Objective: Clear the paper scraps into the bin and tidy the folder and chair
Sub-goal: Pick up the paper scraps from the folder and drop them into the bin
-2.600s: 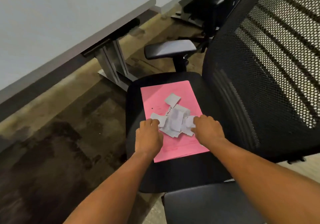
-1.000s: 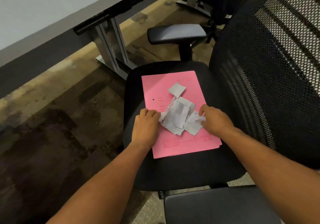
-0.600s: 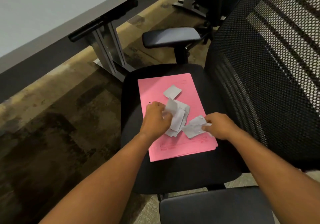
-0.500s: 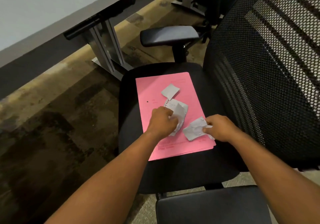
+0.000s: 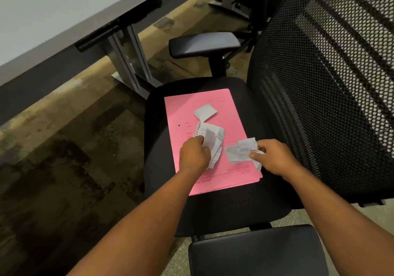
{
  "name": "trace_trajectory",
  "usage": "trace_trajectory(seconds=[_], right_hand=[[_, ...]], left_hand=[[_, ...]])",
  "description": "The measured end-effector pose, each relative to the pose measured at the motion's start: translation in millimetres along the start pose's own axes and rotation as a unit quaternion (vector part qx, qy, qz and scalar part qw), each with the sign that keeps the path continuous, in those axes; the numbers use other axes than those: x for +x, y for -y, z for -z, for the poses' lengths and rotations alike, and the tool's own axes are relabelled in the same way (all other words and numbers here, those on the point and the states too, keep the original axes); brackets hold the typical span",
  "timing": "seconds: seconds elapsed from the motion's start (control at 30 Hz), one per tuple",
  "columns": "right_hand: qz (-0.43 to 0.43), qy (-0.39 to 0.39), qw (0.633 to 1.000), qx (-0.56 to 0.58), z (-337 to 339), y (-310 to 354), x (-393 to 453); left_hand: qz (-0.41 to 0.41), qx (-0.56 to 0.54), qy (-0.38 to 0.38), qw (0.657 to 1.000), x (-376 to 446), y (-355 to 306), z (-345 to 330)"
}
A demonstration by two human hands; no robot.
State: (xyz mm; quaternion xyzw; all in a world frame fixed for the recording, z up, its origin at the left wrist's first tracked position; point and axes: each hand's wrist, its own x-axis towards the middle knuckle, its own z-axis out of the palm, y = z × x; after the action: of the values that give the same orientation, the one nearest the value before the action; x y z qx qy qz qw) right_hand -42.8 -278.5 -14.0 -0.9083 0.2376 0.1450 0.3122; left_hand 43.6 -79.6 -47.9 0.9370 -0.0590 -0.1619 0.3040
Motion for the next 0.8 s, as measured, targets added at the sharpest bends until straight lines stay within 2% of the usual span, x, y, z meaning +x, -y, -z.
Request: trace_trajectory(seconds=[0.17, 0.43, 0.63, 0.8], right_hand=[[0.029, -0.044, 0.998, 0.032, -3.1, 32.5, -2.7], [0.056, -0.021, 0.996, 0.074, -50.7, 113.4, -18.4], [0.096, 0.016, 0.994, 0.058, -118.6, 187.7, -35.7], [0.156, 0.080, 0.984, 0.008, -198.2, 253.2, -58.9]], left_hand=[[0.026, -0.154, -0.039, 0.987, -10.4, 14.2, 13.3], [0.038, -0.211, -0.104, 0.971, -44.2, 78.8, 66.3], [0.144, -0.176, -0.171, 0.959, -75.1, 170.6, 121.0], [0.284, -0.188, -0.208, 0.917, -118.8, 278.9, 157.3]])
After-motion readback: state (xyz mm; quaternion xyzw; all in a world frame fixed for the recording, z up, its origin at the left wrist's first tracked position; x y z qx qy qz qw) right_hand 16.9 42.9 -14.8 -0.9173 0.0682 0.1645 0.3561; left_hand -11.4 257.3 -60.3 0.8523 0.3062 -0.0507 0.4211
